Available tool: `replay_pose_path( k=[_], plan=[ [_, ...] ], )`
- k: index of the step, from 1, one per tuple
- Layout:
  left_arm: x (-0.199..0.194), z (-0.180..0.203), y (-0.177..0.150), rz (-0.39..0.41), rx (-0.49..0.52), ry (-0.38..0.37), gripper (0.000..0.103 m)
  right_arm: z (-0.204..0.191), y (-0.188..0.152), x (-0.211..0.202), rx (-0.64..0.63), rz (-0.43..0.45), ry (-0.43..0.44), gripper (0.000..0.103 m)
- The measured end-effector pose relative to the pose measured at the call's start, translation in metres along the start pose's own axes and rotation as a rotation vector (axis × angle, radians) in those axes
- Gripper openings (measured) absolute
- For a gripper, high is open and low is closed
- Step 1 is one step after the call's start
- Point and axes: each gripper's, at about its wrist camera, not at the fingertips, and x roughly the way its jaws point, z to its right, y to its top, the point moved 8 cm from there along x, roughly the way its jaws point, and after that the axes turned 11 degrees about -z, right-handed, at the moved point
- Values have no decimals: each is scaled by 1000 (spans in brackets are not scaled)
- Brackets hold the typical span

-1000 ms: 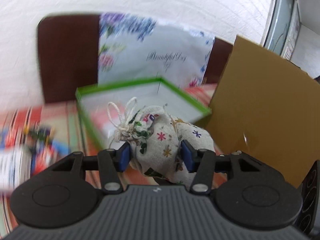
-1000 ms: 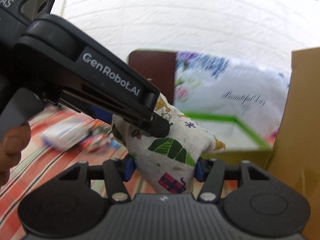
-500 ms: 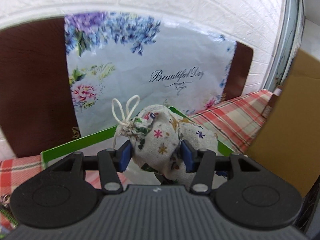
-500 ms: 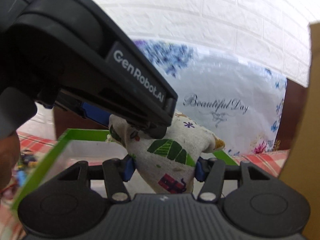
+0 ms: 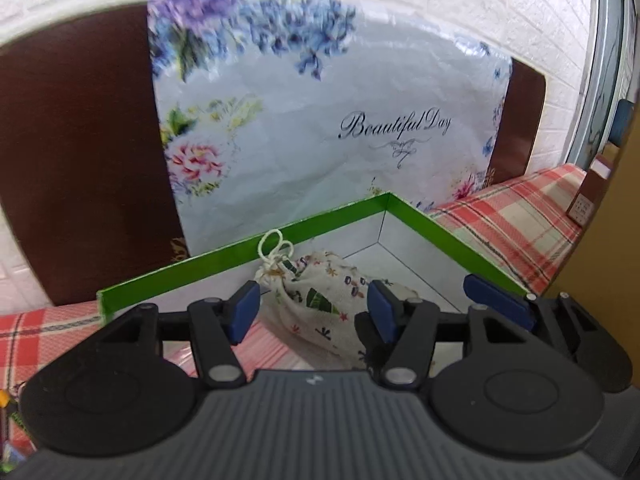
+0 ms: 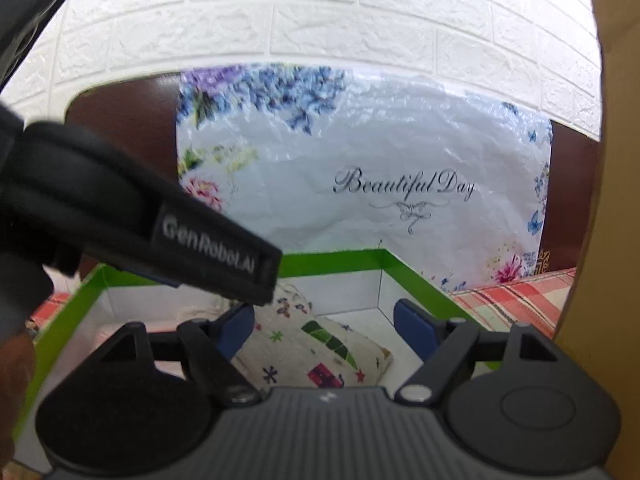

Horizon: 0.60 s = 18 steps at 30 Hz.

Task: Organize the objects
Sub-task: 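Carry the cloth bag into the green box and open the left gripper, then grasp the white HP box on the table with the right gripper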

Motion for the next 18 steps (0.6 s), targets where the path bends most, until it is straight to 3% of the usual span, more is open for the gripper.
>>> replay_pose_path(
  k=[11,18],
  plan=[
    [-76,2,-44,23,7,95,67,-17,-19,-84,28,50,41,86],
    [-102,-13,-87,-26,-32,183,67,-28,-46,-123,26,0,88,86]
  ],
)
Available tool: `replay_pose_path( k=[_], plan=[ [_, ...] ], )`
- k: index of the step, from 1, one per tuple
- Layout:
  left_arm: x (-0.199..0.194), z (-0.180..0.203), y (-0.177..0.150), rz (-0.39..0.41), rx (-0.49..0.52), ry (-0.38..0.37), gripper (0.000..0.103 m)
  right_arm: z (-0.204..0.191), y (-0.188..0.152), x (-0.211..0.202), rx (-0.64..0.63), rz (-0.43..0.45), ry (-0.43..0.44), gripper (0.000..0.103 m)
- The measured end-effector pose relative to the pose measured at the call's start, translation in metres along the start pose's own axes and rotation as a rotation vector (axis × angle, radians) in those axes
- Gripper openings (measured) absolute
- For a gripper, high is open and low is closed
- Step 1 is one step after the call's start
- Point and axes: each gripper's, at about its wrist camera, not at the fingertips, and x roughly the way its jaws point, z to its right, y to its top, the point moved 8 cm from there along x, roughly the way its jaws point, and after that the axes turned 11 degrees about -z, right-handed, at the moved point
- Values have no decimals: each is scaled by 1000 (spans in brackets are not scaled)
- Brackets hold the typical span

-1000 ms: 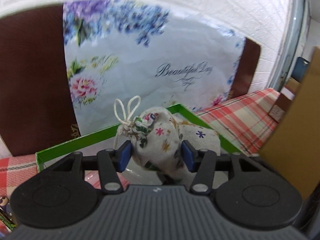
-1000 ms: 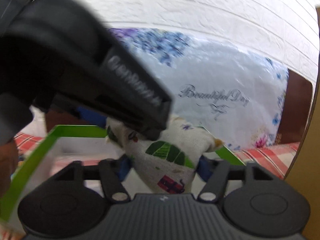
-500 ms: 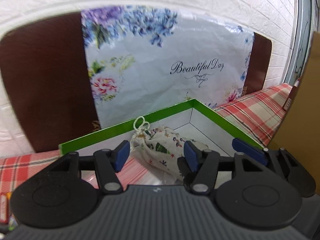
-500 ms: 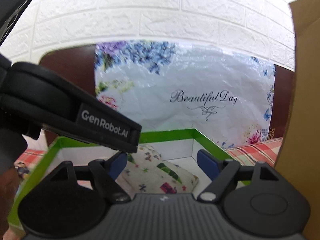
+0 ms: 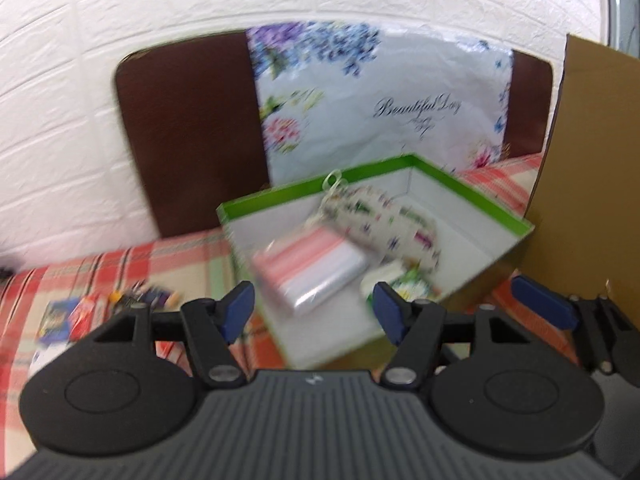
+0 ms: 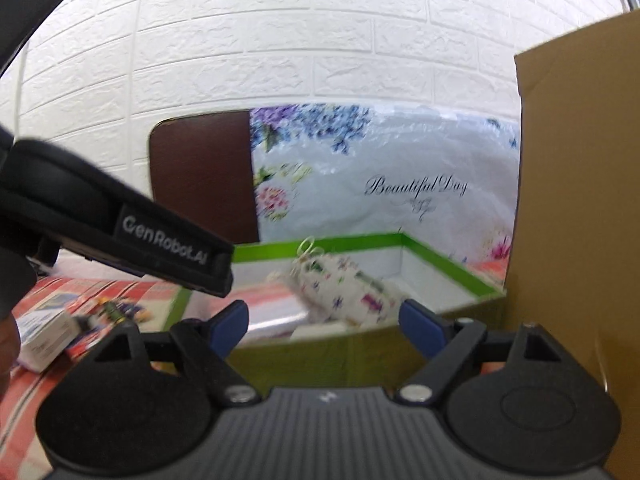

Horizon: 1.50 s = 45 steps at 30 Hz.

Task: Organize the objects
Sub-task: 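Grasp the white HP box on the table with the right gripper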

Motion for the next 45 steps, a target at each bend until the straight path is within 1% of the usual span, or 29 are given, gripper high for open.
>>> replay_pose_path(
  k=[4,8,12,20,21,22,26,31,35,37,38,39,41,43,45],
  plan=[
    [-7,-18,-25,-33,-27,47,67,-15,-12,-14,-17,-41,38,86],
    [-18,-39,-49,-48,-54,84,67,-28,-22,-27,-26,-72,66,86],
    [-26,-60,-71,-66,-90,102,67,-43,-30,-38,-36,-95,96,86],
    [-42,-101,-101,-62,-145,127,69,-86,-35,-56,-137,-92,122,87],
    [-44,-105,-104,-61,-153,130,69,-92,-36,-58,-147,-94,127,87],
    [-45,-111,-107,-58,-160,134,72,-98,-37,-59,-158,-97,132,87],
    [-50,-135,-121,-49,-185,157,72,-122,-45,-61,-203,-116,158,87],
    [-46,-181,-148,-64,-257,207,72,-155,-60,-56,-248,-179,232,87],
    [-41,-230,-173,-63,-363,252,72,-176,-67,-50,-257,-224,292,87],
    [-36,-252,-184,-63,-408,295,72,-185,-66,-43,-261,-246,312,87],
    [-33,-261,-189,-53,-420,317,75,-190,-64,-39,-259,-257,323,86],
    [-34,-266,-191,-16,-424,324,78,-196,-61,-33,-248,-269,340,86],
    [-37,-269,-191,29,-451,285,82,-205,-53,-20,-195,-302,385,82],
    [-38,-266,-190,46,-450,276,82,-212,-45,-2,-112,-355,438,80],
    [-39,-264,-190,56,-443,264,82,-220,-39,19,-3,-419,497,80]
  ],
)
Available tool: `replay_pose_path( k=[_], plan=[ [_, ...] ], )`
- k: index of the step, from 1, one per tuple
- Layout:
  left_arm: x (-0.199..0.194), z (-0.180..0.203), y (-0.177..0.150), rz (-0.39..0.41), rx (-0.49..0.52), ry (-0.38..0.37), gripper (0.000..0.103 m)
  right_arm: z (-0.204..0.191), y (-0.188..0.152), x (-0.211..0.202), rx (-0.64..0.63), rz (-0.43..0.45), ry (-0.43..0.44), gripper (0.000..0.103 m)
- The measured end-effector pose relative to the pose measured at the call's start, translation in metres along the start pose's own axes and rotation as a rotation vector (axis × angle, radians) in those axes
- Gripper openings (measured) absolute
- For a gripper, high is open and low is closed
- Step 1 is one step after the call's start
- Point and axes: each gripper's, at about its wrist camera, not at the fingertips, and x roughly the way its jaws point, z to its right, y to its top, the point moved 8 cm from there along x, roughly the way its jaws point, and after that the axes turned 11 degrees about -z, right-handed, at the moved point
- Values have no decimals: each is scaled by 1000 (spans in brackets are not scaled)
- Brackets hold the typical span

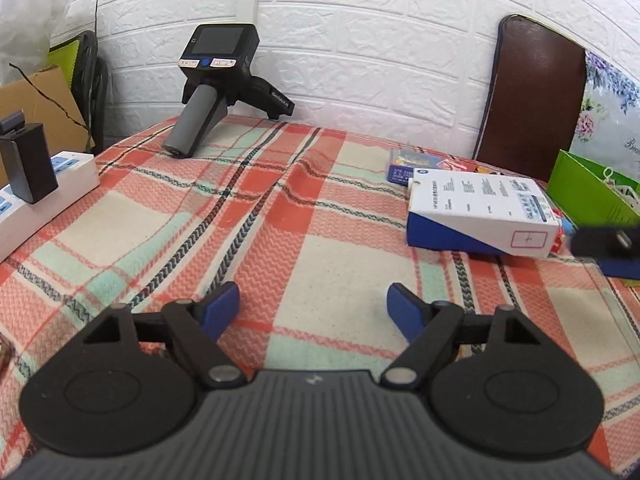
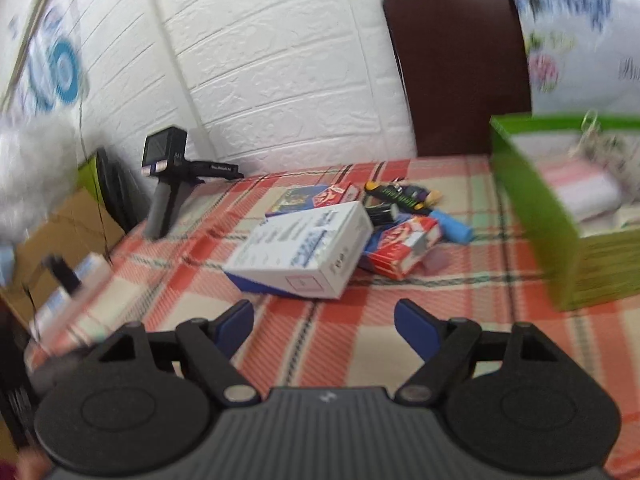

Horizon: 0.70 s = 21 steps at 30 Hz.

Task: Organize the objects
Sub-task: 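Grasp the white HP box on the table with the right gripper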

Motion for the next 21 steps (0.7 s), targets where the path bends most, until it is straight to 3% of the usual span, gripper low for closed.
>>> replay_pose_path(
  k=[6,7,9,14,21],
  plan=[
    [2,-2,-1,12,-12,-38,83,17,29,50,286,-85,171,76],
    [3,-3,-1,13,-13,-41,83,20,29,58,321,-112,201,59],
    [3,-4,-1,13,-16,-45,83,25,25,67,395,-146,254,53],
    [4,-4,-1,11,-17,-53,85,28,6,35,363,-129,289,42],
    [3,-1,-2,-3,2,-51,88,70,-60,-35,381,-160,277,40]
  ],
)
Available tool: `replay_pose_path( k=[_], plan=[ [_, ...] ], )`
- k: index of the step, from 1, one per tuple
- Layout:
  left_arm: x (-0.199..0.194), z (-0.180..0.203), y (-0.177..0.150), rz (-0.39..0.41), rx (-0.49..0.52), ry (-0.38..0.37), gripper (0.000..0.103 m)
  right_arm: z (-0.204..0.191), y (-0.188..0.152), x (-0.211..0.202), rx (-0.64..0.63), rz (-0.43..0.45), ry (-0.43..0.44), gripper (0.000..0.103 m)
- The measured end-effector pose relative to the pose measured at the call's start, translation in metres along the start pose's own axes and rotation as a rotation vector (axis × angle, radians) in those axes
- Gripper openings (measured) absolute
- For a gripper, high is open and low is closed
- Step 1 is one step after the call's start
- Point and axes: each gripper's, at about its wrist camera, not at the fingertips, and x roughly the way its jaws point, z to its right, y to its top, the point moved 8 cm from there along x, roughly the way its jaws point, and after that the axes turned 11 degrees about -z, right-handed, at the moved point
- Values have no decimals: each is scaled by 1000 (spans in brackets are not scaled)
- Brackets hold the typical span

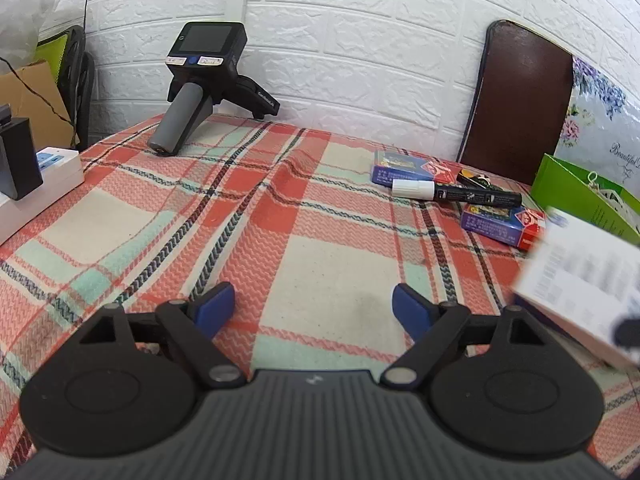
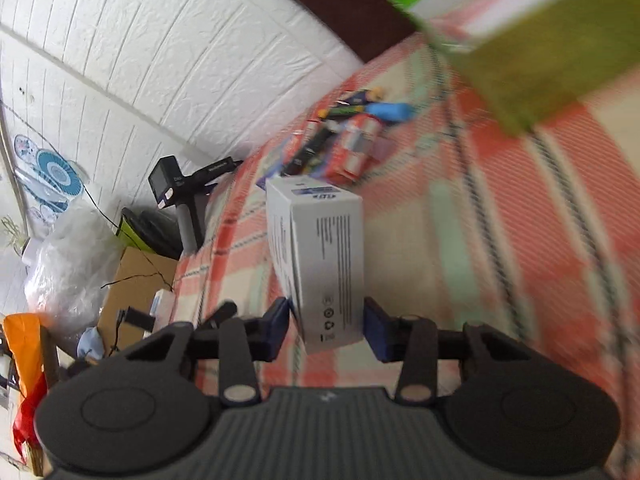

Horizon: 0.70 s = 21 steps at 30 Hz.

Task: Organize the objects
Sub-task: 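Grasp the white HP box on the table with the right gripper, then carry the white HP box into the green box and release it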

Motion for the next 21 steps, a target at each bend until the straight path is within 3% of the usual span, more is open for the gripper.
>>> replay_pose_path(
  k=[4,6,7,8,10,14,21],
  plan=[
    [-1,9,-1,-20,56,21,88,36,-25,-42,53,29,-2,43],
    [-4,19,-1,-26,97,23,87,47,-30,-61,65,59,-29,55],
    [-7,25,-1,-25,110,12,87,50,-31,-71,58,85,-49,69],
    [-10,33,-1,-27,116,-11,87,52,-31,-81,47,114,-74,82],
    [-16,55,-1,-34,135,-74,87,55,-30,-97,13,176,-162,95],
    [-28,107,2,-43,213,-194,87,51,-29,-117,-121,268,-326,95],
    [-32,178,2,-111,296,-405,83,22,-57,-92,-459,228,-470,100]
  ],
)
